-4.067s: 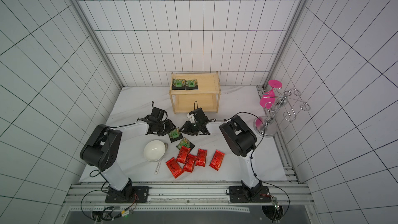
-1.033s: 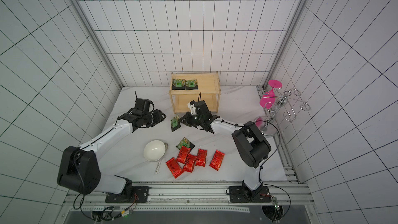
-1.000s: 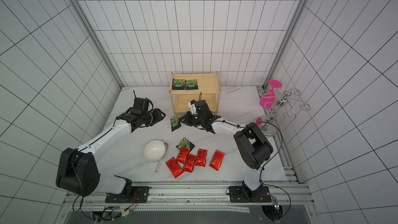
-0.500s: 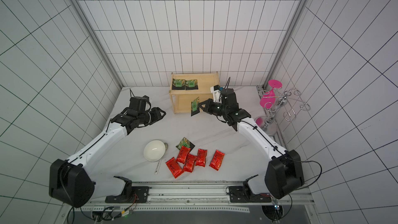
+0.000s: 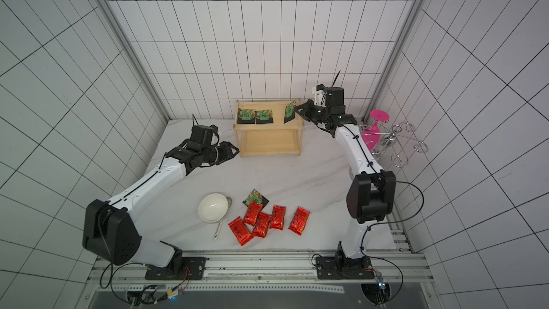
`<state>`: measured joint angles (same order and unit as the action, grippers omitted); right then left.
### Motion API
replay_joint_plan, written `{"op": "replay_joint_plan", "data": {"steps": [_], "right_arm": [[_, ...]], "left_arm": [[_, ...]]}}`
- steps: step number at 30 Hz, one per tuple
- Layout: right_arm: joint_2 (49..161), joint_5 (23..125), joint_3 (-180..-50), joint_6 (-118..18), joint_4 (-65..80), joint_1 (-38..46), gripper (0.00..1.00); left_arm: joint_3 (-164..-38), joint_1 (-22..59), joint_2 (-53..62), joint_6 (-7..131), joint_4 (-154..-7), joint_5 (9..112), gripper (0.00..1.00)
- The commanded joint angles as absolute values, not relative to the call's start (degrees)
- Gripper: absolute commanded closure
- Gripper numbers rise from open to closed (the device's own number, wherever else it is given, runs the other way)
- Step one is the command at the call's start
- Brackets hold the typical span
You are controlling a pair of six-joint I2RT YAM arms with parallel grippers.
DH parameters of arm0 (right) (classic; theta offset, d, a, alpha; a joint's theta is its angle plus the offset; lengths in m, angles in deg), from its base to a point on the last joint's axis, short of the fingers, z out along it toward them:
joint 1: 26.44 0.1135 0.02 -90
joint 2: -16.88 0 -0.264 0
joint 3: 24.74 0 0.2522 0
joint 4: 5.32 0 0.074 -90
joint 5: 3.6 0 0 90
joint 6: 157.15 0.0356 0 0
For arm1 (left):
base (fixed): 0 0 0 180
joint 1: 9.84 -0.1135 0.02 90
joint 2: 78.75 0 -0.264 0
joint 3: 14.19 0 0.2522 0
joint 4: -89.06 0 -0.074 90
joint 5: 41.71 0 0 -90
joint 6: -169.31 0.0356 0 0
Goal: Place the tea bags on the shelf by color
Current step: Place the tea bag on the shelf.
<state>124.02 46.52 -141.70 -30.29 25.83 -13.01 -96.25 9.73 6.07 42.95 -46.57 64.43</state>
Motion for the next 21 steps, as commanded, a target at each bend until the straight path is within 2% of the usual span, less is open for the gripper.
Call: {"op": "replay_joint_plan", "data": {"steps": [1, 15, 21], "right_arm": [[127.5, 44.6, -148.5, -31.8, 32.0, -13.7, 1.00], [137.8, 46.4, -162.3, -37.1, 46.4, -12.9, 1.00], [140.8, 46.6, -166.6, -37.5, 47.7, -12.1, 0.99]], "left_arm": [[-96.6, 8.3, 6.5, 44.2, -48.6, 66.3, 0.49], [-94.8, 6.9, 7.1, 43.7, -50.6, 68.7, 0.48], [-93.5, 6.5, 6.6, 43.1, -51.8, 69.5, 0.48]]}}
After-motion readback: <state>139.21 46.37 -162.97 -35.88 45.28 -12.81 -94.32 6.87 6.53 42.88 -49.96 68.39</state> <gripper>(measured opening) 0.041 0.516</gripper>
